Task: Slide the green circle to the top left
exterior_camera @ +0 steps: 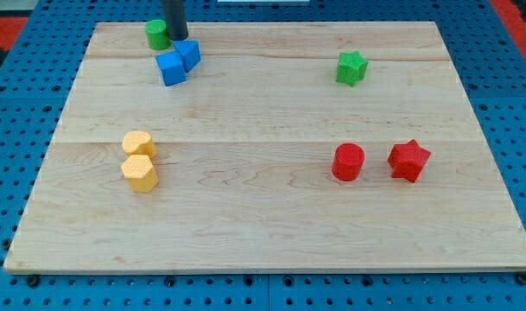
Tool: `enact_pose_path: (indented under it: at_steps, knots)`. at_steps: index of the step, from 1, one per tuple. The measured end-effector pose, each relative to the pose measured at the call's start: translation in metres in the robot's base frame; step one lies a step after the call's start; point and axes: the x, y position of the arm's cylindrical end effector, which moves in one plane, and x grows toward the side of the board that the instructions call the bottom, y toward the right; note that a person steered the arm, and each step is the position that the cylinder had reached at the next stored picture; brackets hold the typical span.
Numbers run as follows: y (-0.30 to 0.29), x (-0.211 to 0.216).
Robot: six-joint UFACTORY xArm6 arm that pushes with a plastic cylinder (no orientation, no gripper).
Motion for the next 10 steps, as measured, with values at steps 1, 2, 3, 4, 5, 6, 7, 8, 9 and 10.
enact_pose_path:
  at_steps: [1, 2, 3, 4, 5, 6, 7, 8, 9, 10]
  knots:
    - [-0.006, 0.0]
    - [-0.012, 0.0]
    - [-0.015, 0.0]
    - [-0.02, 0.0]
    - [-0.027, 0.0]
    - [-0.03, 0.0]
    - [-0.032, 0.0]
    - [-0.032, 0.0]
    - [-0.002, 0.014]
    - [0.021, 0.025]
